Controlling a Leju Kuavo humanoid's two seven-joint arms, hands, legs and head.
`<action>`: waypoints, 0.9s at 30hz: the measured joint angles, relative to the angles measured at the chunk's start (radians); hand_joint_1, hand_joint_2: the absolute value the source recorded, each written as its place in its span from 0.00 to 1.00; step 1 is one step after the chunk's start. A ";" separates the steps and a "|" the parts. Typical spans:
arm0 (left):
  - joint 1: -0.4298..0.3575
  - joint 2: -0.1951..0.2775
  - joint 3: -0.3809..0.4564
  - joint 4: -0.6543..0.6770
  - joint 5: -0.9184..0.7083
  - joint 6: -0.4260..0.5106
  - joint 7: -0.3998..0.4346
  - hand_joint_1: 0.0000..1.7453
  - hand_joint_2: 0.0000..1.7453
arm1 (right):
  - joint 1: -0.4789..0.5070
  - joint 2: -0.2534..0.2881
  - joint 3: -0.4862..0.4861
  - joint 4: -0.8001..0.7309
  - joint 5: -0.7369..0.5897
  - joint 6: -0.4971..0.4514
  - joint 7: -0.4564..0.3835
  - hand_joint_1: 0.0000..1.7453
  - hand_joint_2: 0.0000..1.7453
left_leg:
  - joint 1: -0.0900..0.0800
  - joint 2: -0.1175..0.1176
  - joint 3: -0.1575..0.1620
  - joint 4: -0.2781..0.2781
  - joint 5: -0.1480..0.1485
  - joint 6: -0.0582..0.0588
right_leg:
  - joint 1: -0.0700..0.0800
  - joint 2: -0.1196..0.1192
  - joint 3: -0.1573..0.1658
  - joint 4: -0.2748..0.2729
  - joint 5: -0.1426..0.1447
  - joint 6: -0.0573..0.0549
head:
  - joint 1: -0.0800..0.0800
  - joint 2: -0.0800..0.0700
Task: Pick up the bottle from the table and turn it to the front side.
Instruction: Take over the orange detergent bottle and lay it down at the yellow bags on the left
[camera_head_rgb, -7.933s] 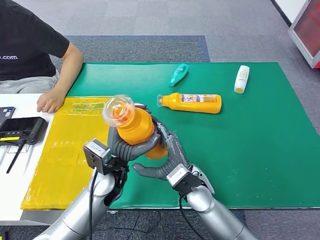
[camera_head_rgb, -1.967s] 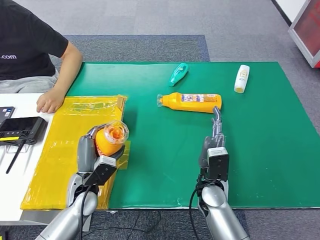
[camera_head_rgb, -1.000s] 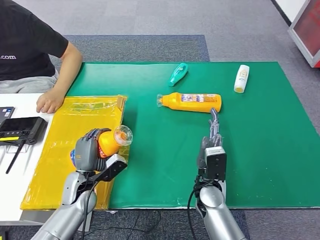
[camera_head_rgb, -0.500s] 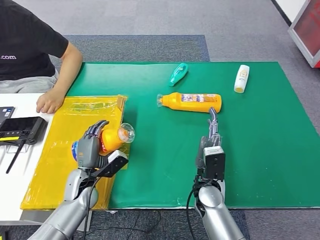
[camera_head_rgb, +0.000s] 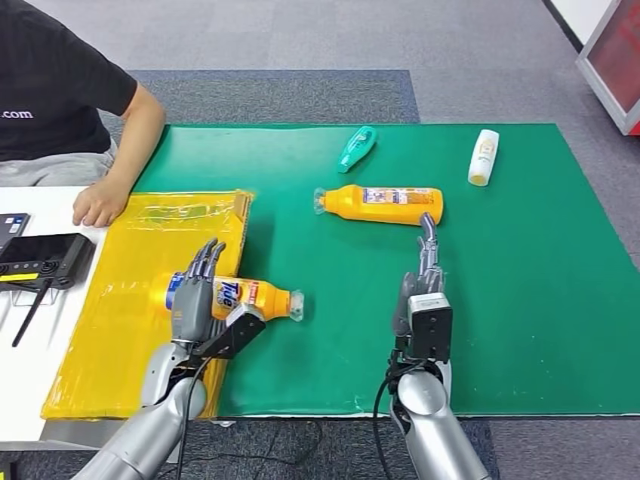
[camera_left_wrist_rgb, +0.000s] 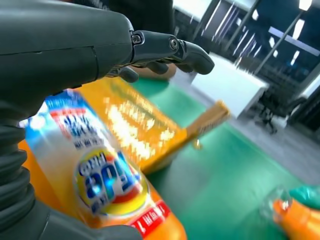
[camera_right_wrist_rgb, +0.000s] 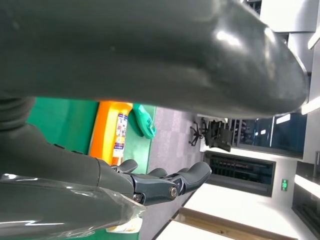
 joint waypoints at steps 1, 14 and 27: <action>0.005 -0.004 -0.001 0.001 0.012 -0.012 -0.002 0.00 1.00 | 0.003 0.000 0.000 -0.003 0.000 0.000 0.000 0.00 0.00 | 0.000 0.000 0.000 0.000 0.000 0.000 | 0.000 0.000 0.000 0.000 0.000 0.000 | 0.000 0.000; 0.050 -0.023 -0.013 -0.010 0.046 -0.022 -0.002 0.00 1.00 | 0.017 0.000 0.000 -0.014 0.000 0.001 0.000 0.00 0.00 | 0.000 0.000 0.000 0.000 0.000 0.000 | 0.000 0.000 0.000 0.000 0.000 0.000 | 0.000 0.000; 0.154 -0.042 0.005 -0.250 0.585 -0.200 -0.192 0.00 1.00 | 0.106 0.000 -0.019 -0.065 -0.148 0.100 0.013 0.00 0.00 | 0.000 0.000 -0.001 0.000 0.000 0.000 | 0.000 0.000 0.000 0.000 0.000 0.000 | 0.000 0.000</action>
